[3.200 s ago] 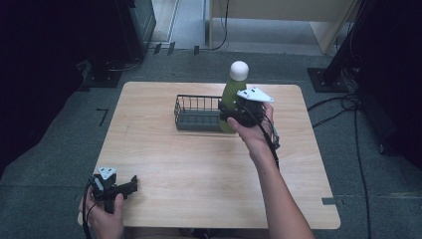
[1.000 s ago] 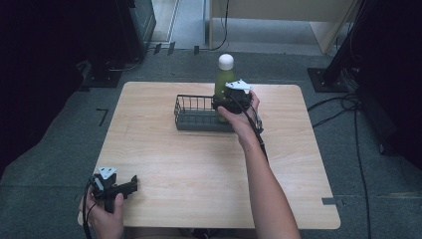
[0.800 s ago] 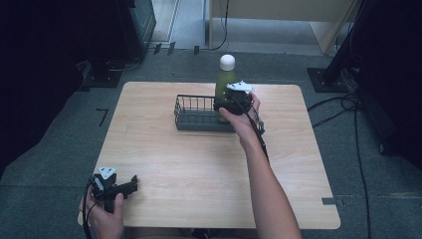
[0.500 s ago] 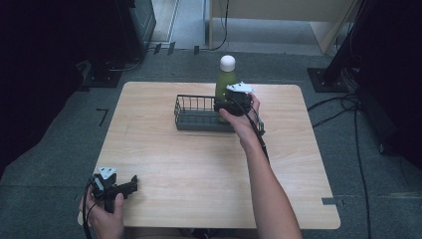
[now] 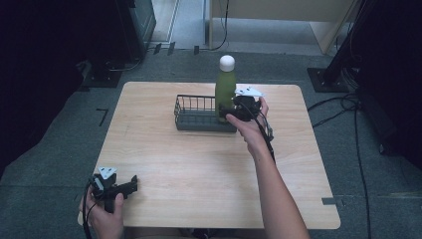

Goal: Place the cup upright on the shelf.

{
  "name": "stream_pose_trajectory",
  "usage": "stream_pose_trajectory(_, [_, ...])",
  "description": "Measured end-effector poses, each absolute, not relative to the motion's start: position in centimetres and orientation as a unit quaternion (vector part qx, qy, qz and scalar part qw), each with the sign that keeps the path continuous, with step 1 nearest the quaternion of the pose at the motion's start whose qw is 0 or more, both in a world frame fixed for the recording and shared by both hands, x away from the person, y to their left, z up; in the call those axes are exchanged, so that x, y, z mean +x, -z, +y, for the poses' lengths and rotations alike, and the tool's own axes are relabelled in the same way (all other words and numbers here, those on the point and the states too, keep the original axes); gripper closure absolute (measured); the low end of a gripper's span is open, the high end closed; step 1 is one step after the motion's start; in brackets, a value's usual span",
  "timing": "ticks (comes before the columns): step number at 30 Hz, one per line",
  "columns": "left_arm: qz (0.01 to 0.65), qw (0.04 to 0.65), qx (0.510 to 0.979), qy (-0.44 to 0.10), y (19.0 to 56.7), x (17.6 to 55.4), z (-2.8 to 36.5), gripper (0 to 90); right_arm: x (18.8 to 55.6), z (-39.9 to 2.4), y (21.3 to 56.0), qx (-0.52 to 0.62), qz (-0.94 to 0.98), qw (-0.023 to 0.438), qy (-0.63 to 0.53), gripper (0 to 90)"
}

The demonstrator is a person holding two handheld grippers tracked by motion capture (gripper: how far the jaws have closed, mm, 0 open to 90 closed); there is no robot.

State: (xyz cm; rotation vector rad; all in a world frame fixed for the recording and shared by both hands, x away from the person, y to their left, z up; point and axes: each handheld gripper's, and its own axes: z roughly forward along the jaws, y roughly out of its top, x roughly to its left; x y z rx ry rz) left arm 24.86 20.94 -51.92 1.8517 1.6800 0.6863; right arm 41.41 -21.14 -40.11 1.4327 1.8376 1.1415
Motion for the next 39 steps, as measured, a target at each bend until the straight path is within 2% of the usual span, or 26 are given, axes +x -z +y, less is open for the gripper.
stream_pose_trajectory(18, [0.624, 0.271, 0.688, -0.255, 51.9, 24.9, 20.9, 0.0, 36.6, -24.9, 41.1, 0.521, 0.685, 0.269, -0.434, 4.5])
stream_pose_trajectory(39, [0.624, 0.271, 0.687, -0.255, 51.9, 24.9, 20.9, 0.0, 31.5, -30.4, 45.2, 0.557, 0.667, 0.270, -0.415, 5.2])
